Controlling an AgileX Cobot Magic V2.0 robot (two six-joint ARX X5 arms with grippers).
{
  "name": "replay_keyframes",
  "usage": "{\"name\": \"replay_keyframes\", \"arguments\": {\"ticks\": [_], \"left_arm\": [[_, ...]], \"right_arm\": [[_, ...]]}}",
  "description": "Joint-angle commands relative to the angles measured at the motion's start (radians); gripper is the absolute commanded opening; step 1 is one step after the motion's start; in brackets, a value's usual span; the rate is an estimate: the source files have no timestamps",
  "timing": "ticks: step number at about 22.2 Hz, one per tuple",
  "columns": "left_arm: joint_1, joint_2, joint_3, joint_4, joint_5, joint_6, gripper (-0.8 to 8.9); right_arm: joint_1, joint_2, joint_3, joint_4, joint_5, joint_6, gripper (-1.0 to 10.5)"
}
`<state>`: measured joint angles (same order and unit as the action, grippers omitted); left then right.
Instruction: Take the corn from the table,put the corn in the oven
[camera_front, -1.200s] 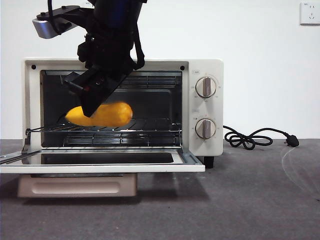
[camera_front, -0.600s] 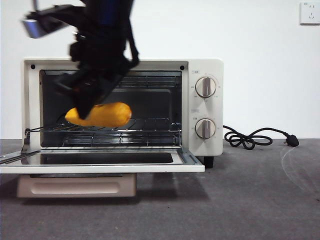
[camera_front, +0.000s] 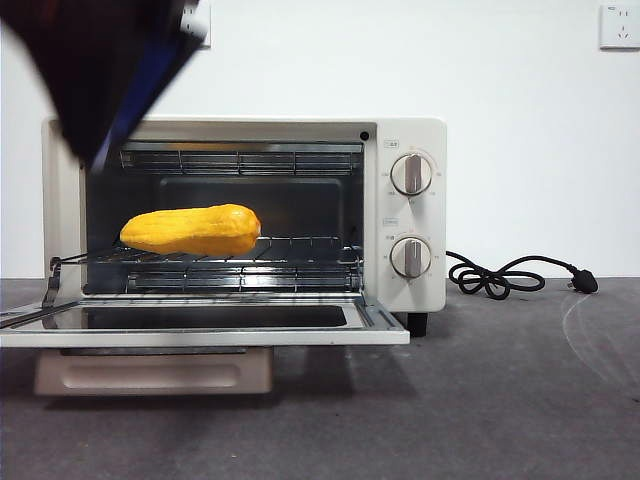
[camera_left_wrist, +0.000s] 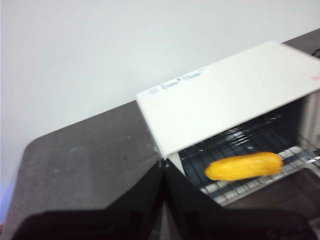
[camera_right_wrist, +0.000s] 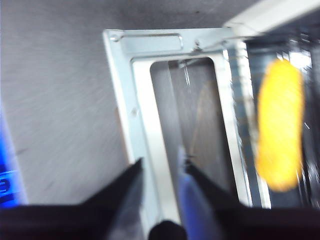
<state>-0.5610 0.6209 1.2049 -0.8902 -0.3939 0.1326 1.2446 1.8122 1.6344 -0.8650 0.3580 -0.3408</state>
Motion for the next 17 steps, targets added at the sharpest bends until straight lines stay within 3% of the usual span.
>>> {"name": "replay_keyframes", "arguments": {"ticks": [1,4,10,13,17], "left_arm": [[-0.003,0.041,-0.005,0.056,0.004,0.035,-0.08],[0.002,0.094,-0.005,0.096,0.032,0.033,-0.08],[0.134,0.17,-0.022,0.106,0.318,-0.002,-0.08],[0.253,0.169,-0.087,0.152,0.544,-0.042,-0.08],[0.365,0.152,-0.166,0.185,0.7,-0.067,-0.08]], "right_arm": [[0.006,-0.079,-0.001,-0.079,-0.034,0.101,0.5],[0.006,-0.196,-0.001,-0.138,-0.076,0.162,-0.1],[-0.013,-0.43,-0.001,-0.157,-0.082,0.193,-0.1],[-0.09,-0.529,-0.001,-0.153,-0.082,0.211,-0.1],[-0.208,-0.576,-0.001,-0.153,-0.142,0.21,-0.1]]}}
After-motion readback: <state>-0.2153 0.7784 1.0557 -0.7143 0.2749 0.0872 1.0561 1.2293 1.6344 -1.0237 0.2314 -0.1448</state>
